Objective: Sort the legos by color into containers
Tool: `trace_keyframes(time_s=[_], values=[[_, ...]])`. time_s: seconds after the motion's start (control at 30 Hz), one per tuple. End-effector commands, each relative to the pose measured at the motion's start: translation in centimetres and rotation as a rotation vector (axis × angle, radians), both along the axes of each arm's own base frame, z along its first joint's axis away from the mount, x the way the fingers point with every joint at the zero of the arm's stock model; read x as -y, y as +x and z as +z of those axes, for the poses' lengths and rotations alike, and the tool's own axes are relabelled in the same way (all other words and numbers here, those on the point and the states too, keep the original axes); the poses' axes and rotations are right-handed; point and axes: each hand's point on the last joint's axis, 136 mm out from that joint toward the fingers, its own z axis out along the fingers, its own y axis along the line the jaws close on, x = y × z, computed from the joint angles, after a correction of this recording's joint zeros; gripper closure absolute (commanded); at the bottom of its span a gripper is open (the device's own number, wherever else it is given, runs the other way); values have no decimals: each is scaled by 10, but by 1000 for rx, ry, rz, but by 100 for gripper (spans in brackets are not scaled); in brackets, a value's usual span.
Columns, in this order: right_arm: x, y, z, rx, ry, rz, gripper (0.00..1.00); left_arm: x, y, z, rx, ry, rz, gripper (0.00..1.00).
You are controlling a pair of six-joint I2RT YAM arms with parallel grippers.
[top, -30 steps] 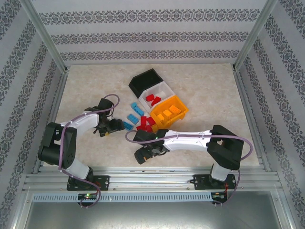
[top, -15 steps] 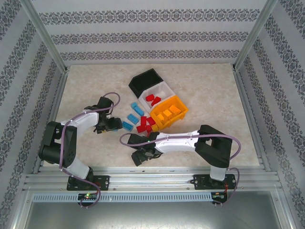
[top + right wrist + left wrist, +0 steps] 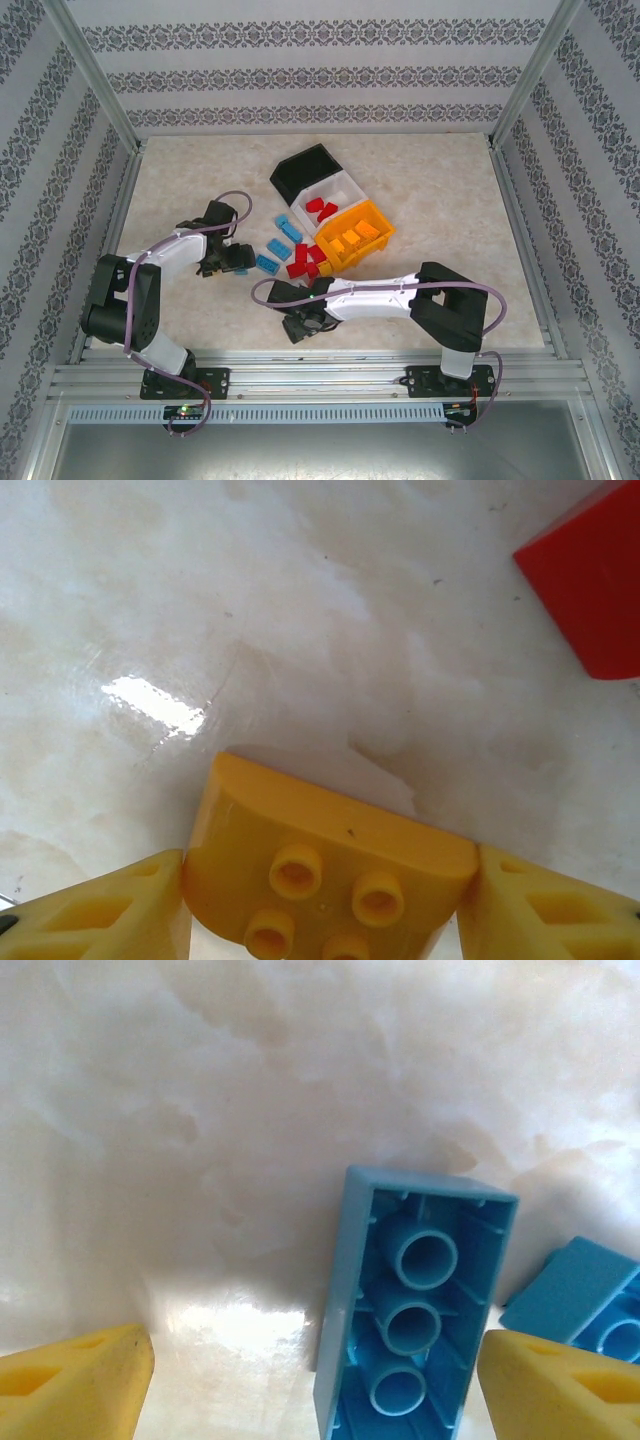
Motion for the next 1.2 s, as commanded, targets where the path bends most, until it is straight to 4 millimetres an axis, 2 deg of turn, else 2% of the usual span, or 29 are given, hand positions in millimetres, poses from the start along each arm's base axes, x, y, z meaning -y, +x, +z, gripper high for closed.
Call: trace_keyframes(time_s=[0.0, 0.13, 0.23, 0.43, 0.6, 0.7, 0.83, 1.17], values=[[7, 14, 21, 54, 35, -19, 40, -1, 9, 7, 22, 7, -17, 15], [13, 30, 45, 82, 79, -36, 41, 0, 9, 2, 2, 6, -24, 15], [25, 47, 65, 114, 101, -54, 41, 1, 9, 1, 5, 4, -25, 15], [62, 93, 105, 190, 144, -131, 40, 1, 9, 3, 10, -2, -32, 15], [88, 129, 125, 228, 189, -205, 40, 2, 7, -1, 2, -3, -36, 16], [101, 149, 128, 231, 211, -239, 40, 2, 8, -1, 4, 1, -37, 16], [114, 174, 123, 222, 209, -263, 40, 2, 10, 0, 7, -1, -37, 18], [122, 216, 96, 177, 177, -268, 37, 1, 10, -6, -10, 8, -39, 27]])
